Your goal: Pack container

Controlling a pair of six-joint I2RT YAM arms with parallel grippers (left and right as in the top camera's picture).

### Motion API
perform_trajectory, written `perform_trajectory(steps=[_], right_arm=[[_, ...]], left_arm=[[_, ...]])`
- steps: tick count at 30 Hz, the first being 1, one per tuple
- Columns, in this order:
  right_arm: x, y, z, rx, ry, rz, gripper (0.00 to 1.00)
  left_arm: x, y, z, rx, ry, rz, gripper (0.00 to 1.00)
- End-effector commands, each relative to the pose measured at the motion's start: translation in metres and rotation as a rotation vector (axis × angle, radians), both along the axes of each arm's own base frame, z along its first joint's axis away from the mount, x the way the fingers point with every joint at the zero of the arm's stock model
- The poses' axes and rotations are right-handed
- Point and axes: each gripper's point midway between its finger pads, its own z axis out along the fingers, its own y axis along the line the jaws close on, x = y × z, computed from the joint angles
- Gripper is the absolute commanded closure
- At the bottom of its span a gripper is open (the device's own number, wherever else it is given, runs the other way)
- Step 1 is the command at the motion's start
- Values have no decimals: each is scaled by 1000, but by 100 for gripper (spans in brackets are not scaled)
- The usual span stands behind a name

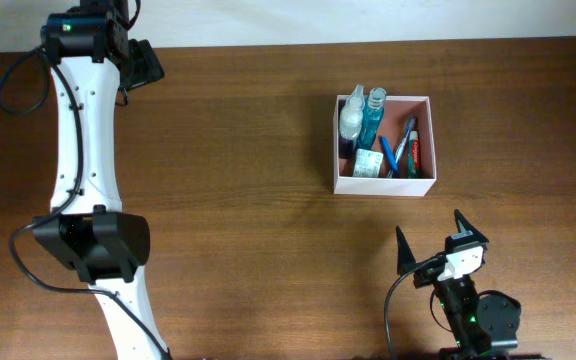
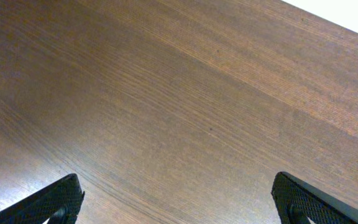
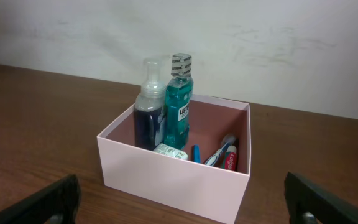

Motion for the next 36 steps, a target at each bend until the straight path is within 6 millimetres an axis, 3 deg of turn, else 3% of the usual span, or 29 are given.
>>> perform_trajectory(steps=[1,3,7,12,14,16,22,30,36], right_arm=[[0,1,-3,3,11,1,1],[0,1,-3,3,11,1,1],[0,1,-3,3,11,1,1],[0,1,-4,3,11,1,1],[0,1,-3,3,11,1,1],[0,1,-4,3,11,1,1],[0,1,-4,3,11,1,1],[0,1,-3,3,11,1,1],[0,1,-3,3,11,1,1]], left_arm=[[-5,2,-6,4,31,16,1],[-14,0,-10,-5,73,13,1],[-37,-25,-23,-148,178,-38,1],[-28,-26,-18,-150,131,-44,1],[-13,-26,-6,-143,49,-61,1],[11,-26,22,-109,-93,-121,1],[39,-40,82,138,-261,-470,1],[20,-64,125,138,-358,-573,1],[6,-69,156,157,-527,-586,1]])
